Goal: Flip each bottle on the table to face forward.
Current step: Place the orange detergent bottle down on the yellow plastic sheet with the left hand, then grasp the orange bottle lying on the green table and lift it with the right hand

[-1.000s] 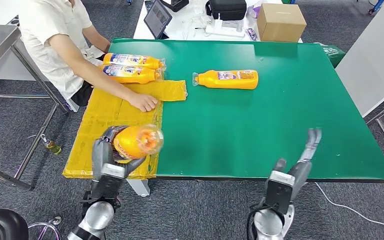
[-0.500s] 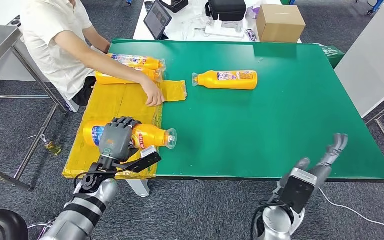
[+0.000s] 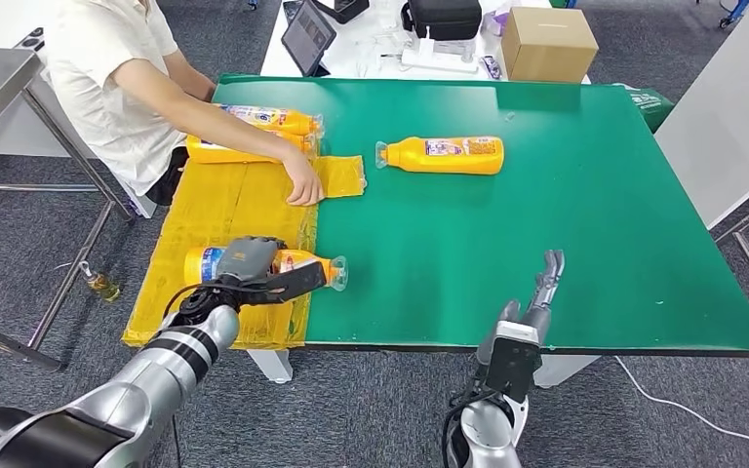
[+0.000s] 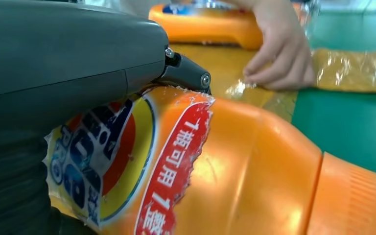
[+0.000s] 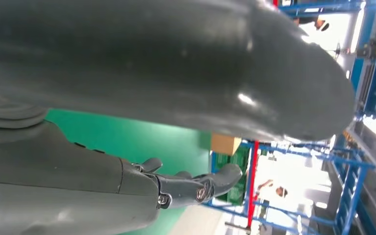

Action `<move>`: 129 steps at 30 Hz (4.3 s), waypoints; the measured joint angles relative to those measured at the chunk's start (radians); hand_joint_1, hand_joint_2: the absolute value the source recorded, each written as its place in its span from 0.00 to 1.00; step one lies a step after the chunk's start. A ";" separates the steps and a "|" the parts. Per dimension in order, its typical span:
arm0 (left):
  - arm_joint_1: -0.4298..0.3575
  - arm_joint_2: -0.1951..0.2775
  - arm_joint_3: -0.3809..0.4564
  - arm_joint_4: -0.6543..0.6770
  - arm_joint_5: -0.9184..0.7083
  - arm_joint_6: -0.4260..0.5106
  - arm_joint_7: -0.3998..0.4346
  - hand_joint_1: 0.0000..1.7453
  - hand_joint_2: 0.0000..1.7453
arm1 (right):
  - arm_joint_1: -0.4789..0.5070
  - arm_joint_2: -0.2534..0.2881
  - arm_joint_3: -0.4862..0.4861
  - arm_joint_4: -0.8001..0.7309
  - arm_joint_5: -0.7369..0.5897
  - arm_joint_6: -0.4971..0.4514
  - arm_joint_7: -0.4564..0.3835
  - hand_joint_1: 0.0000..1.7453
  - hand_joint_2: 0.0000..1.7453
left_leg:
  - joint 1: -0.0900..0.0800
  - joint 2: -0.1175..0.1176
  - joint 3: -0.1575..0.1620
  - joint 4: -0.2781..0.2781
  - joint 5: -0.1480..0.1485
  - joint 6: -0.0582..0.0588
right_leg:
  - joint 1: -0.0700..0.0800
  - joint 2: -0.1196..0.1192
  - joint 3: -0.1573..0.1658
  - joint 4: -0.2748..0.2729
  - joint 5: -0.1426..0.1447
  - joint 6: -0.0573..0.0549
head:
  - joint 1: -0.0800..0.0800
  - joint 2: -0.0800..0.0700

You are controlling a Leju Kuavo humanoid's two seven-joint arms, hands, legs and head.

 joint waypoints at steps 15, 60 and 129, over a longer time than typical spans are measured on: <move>-0.082 -0.034 -0.010 0.083 0.000 -0.268 0.017 0.00 1.00 | -0.026 -0.045 0.077 0.088 -0.049 0.000 0.000 0.00 0.00 | 0.000 0.000 0.001 0.000 0.000 0.000 | 0.000 0.000 0.001 0.000 0.000 0.000 | 0.000 0.000; 0.347 -0.063 -0.180 -0.612 0.670 0.143 -0.337 0.00 1.00 | -0.046 -0.102 0.075 0.195 0.122 0.002 0.000 0.00 1.00 | 0.000 0.000 -0.001 0.000 0.000 0.000 | 0.000 0.000 0.000 0.000 0.000 0.000 | 0.000 0.000; 0.492 -0.081 -0.172 -0.816 1.008 0.235 -0.357 0.00 1.00 | -0.506 -0.384 -0.070 0.941 0.948 0.138 0.332 1.00 1.00 | 0.000 0.000 0.003 0.000 0.000 0.000 | 0.000 -0.001 0.003 -0.001 0.000 0.000 | 0.000 0.000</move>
